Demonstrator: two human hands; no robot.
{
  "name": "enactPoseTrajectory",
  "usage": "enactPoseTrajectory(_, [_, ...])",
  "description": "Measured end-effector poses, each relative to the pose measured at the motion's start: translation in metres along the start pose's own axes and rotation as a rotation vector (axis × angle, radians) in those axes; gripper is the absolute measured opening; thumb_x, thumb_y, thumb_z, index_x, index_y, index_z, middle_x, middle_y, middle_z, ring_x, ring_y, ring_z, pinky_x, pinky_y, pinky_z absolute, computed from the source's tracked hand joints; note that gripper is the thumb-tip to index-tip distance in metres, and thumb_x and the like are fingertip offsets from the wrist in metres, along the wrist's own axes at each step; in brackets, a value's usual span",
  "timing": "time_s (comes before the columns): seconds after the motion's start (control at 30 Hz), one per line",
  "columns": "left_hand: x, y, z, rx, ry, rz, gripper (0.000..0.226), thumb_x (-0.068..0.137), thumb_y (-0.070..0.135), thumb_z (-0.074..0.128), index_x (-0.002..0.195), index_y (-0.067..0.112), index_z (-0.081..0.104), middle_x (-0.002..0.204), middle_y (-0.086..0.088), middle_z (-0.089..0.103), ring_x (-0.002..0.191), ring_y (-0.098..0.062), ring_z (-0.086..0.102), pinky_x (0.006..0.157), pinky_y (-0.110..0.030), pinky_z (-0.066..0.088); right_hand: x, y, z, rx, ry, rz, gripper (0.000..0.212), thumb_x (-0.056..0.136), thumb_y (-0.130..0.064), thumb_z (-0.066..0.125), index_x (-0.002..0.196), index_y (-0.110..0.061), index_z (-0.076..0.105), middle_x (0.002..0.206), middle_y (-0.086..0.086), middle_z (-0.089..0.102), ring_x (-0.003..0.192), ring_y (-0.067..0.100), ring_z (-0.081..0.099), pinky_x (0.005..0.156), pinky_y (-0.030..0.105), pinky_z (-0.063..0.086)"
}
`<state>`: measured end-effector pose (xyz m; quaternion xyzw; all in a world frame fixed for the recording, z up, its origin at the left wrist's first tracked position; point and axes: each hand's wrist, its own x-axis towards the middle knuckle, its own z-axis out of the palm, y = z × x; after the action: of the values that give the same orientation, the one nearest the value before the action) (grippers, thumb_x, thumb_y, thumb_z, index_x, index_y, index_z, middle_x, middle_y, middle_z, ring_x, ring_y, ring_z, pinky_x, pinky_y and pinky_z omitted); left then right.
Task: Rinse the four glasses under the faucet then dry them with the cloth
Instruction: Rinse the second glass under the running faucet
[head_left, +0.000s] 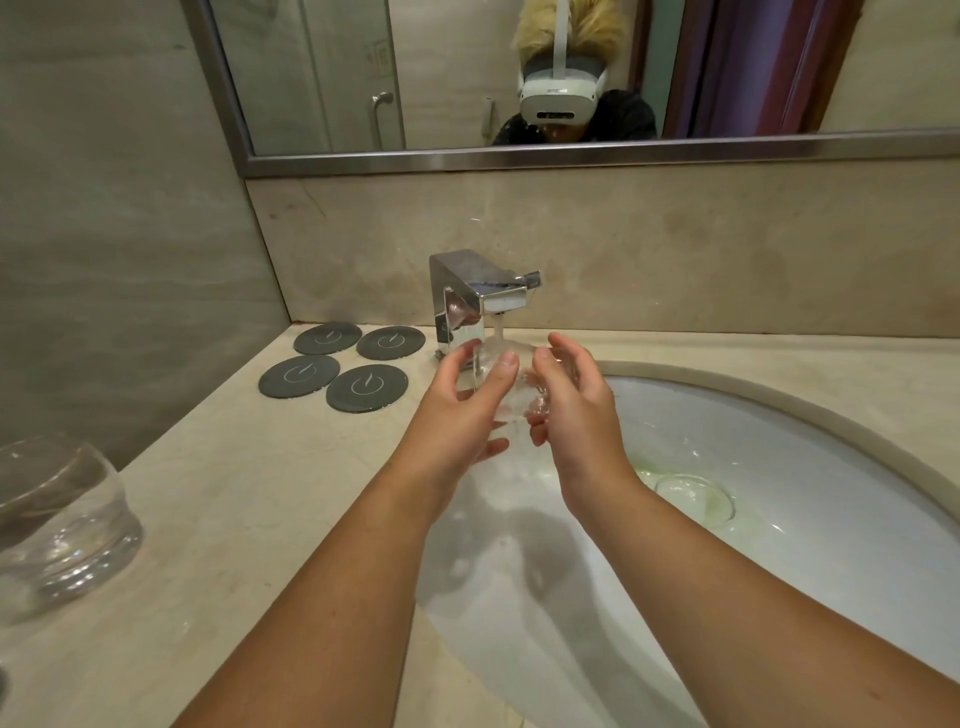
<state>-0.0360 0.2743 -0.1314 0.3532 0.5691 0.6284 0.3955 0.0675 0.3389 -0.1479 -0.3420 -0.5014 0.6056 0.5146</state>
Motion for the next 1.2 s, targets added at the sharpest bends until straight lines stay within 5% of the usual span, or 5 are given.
enactPoseTrajectory(0.33, [0.000, 0.002, -0.002, -0.020, -0.025, 0.168, 0.060, 0.071, 0.038, 0.087, 0.124, 0.055, 0.063, 0.139, -0.004, 0.064, 0.129, -0.022, 0.067, 0.090, -0.039, 0.064, 0.004, -0.001, 0.000, 0.109, -0.038, 0.196, 0.043, 0.104, -0.058, 0.055, 0.131, -0.027, 0.069, 0.104, 0.003, 0.070, 0.066, 0.020, 0.056, 0.047, 0.028, 0.039])
enactPoseTrajectory(0.57, [0.000, 0.001, 0.000, -0.004, -0.045, 0.105, 0.094, 0.064, 0.052, 0.088, 0.149, 0.049, 0.047, 0.146, 0.003, 0.061, 0.136, -0.016, 0.061, 0.105, -0.044, 0.057, 0.006, 0.003, -0.001, 0.156, 0.029, 0.140, 0.034, 0.103, -0.048, 0.064, 0.124, -0.021, 0.068, 0.104, 0.011, 0.070, 0.055, 0.015, 0.050, 0.048, 0.028, 0.040])
enactPoseTrajectory(0.8, [0.002, -0.001, 0.002, 0.003, 0.042, 0.016, 0.077, 0.084, 0.058, 0.083, 0.146, 0.028, 0.049, 0.132, -0.006, 0.070, 0.097, -0.018, 0.073, 0.083, -0.033, 0.061, 0.000, 0.001, 0.000, 0.021, 0.026, 0.007, 0.040, 0.102, -0.044, 0.067, 0.140, -0.032, 0.062, 0.128, 0.003, 0.070, 0.077, 0.015, 0.060, 0.054, 0.023, 0.047])
enactPoseTrajectory(1.03, [-0.002, 0.008, -0.002, -0.161, 0.033, 0.037, 0.059, 0.095, 0.010, 0.078, 0.144, 0.032, 0.052, 0.136, -0.015, 0.067, 0.104, -0.020, 0.075, 0.078, -0.030, 0.065, 0.005, 0.004, 0.003, 0.134, -0.039, 0.185, 0.060, 0.091, -0.065, 0.067, 0.138, -0.027, 0.065, 0.126, 0.007, 0.072, 0.076, 0.022, 0.065, 0.051, 0.030, 0.045])
enactPoseTrajectory(1.2, [-0.003, 0.007, 0.000, -0.153, 0.011, 0.040, 0.069, 0.093, 0.001, 0.077, 0.146, 0.037, 0.050, 0.140, -0.007, 0.062, 0.124, -0.027, 0.071, 0.103, -0.050, 0.060, 0.006, 0.007, 0.000, 0.218, -0.053, 0.237, 0.041, 0.103, -0.049, 0.063, 0.123, -0.013, 0.070, 0.100, 0.010, 0.068, 0.055, 0.017, 0.054, 0.048, 0.029, 0.039])
